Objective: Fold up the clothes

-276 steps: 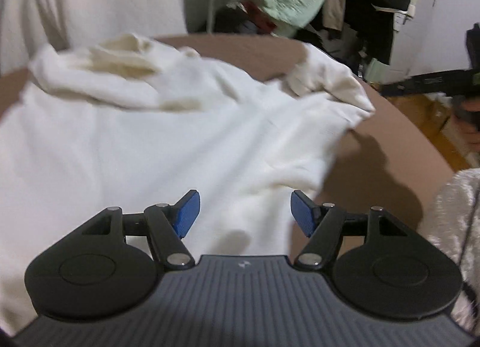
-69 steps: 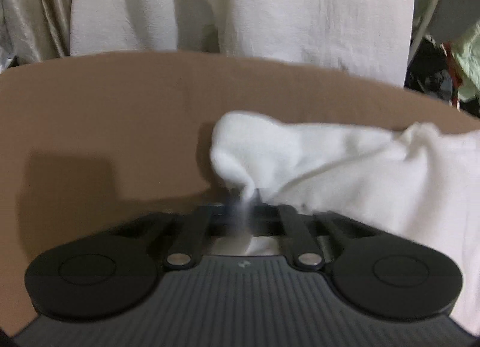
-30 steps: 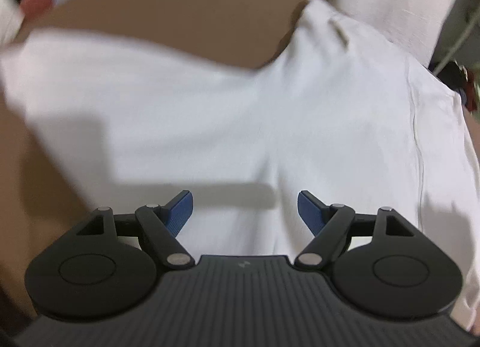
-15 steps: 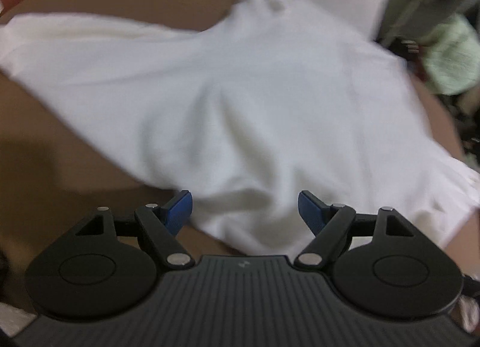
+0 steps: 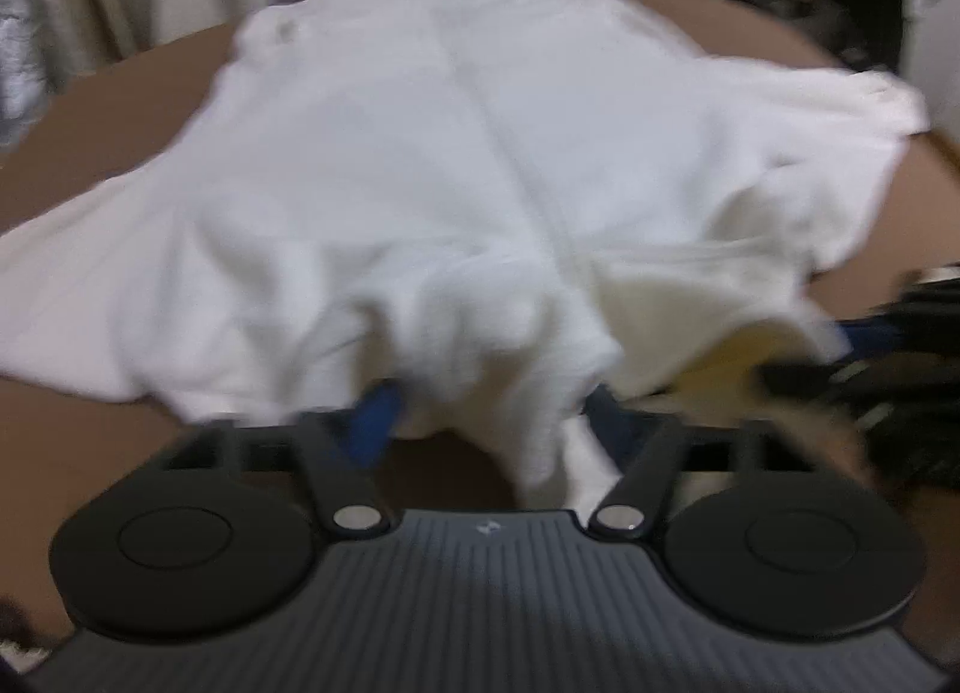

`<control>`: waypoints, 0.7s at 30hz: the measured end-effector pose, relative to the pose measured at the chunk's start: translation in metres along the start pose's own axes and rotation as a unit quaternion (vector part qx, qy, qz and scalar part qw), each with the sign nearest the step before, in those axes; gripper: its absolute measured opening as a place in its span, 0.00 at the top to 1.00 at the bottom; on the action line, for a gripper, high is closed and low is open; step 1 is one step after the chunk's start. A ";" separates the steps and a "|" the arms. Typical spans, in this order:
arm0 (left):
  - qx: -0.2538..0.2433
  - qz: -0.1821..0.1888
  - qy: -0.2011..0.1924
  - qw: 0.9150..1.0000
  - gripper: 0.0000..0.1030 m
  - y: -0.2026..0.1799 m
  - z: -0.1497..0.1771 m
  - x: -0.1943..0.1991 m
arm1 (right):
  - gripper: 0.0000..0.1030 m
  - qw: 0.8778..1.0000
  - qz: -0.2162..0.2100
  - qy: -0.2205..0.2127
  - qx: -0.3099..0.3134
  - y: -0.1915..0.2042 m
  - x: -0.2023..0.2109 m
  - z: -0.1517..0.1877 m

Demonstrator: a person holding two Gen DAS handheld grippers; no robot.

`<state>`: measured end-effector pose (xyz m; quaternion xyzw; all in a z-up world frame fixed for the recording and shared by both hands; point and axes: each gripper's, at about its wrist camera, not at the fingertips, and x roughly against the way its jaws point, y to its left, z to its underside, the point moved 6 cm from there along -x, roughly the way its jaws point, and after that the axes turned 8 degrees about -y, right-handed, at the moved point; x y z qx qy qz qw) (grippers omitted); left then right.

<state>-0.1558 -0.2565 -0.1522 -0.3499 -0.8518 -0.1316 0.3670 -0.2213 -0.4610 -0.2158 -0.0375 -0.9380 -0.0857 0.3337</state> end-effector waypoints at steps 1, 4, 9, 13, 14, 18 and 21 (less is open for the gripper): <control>0.016 -0.004 0.006 1.000 0.89 0.004 0.001 -0.001 | 0.88 1.000 0.008 -0.010 0.007 -0.003 0.006 -0.002; 0.053 -0.019 -0.027 0.998 0.90 0.016 -0.001 0.036 | 0.90 0.998 0.027 -0.041 0.034 -0.005 0.033 -0.011; 0.045 -0.020 0.014 0.999 0.93 0.008 0.021 0.052 | 0.91 0.999 0.014 -0.005 0.040 -0.005 0.052 -0.005; -0.025 -0.057 0.076 0.995 0.94 -0.005 0.037 0.028 | 0.91 0.996 -0.006 0.085 0.022 -0.006 0.016 0.035; -0.029 -0.061 0.081 0.994 0.92 -0.006 0.037 0.026 | 0.91 0.995 -0.007 0.097 0.012 -0.009 0.011 0.040; -0.040 -0.049 0.076 0.995 0.85 -0.012 0.032 0.035 | 0.91 0.994 -0.027 0.101 -0.023 -0.018 0.013 0.036; -0.028 -0.017 0.050 0.998 0.77 -0.016 0.025 0.054 | 0.91 0.994 -0.029 0.100 -0.018 -0.018 0.016 0.036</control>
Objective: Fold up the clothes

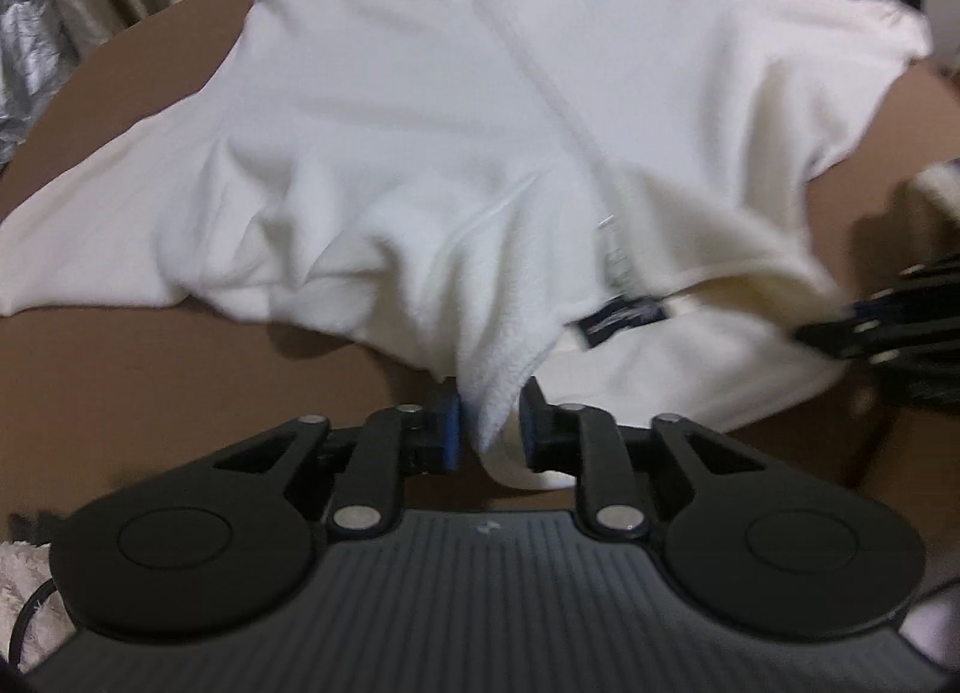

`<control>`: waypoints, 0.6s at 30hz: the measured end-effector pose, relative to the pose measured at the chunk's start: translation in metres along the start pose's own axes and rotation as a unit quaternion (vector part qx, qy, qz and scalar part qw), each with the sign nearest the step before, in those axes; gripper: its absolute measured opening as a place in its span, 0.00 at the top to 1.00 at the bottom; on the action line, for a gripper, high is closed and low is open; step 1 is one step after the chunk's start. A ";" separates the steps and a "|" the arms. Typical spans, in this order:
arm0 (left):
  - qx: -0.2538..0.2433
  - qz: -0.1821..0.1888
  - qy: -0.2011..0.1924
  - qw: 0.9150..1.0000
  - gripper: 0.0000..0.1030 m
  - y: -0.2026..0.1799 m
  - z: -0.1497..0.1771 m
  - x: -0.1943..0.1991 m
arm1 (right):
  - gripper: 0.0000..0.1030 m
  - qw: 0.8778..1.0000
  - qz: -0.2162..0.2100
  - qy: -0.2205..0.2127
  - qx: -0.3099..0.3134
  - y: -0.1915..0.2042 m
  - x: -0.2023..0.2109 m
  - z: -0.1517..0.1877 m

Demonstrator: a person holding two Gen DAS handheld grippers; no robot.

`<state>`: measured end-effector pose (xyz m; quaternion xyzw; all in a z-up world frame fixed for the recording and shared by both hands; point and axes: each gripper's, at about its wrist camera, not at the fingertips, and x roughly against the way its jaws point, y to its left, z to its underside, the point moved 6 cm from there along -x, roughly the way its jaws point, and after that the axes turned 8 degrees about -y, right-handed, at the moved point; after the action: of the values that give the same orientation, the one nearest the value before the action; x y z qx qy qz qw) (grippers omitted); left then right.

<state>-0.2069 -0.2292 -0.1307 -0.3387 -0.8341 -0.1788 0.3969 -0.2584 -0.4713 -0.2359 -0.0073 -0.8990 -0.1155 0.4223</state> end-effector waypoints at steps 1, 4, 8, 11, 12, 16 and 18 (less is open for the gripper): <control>0.005 0.008 -0.009 1.000 0.77 0.000 -0.002 0.008 | 0.91 1.000 0.001 -0.002 0.006 0.002 0.003 0.001; 0.026 0.005 -0.040 0.999 0.66 0.011 -0.018 0.036 | 0.91 1.000 -0.003 -0.013 0.008 0.003 0.014 -0.007; 0.072 0.019 -0.091 0.993 0.58 0.035 -0.047 0.057 | 0.82 0.999 -0.051 -0.010 0.011 0.004 0.034 -0.017; 0.073 0.034 -0.089 0.993 0.62 0.036 -0.071 0.041 | 0.80 0.990 -0.128 -0.009 0.051 0.015 0.055 -0.042; 0.070 0.040 -0.084 0.993 0.62 0.035 -0.078 0.033 | 0.74 0.988 -0.136 -0.032 0.059 0.017 0.062 -0.058; 0.078 0.091 -0.017 0.993 0.70 0.019 -0.084 -0.019 | 0.62 0.985 -0.150 -0.063 0.058 0.022 0.048 -0.104; 0.074 0.086 0.027 0.993 0.73 0.014 -0.070 -0.046 | 0.62 0.986 -0.152 -0.055 0.052 0.022 0.028 -0.116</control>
<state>-0.1383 -0.2789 -0.1228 -0.3738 -0.8018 -0.0912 0.4572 -0.1859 -0.4770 -0.1387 0.1445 -0.9165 -0.1311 0.3492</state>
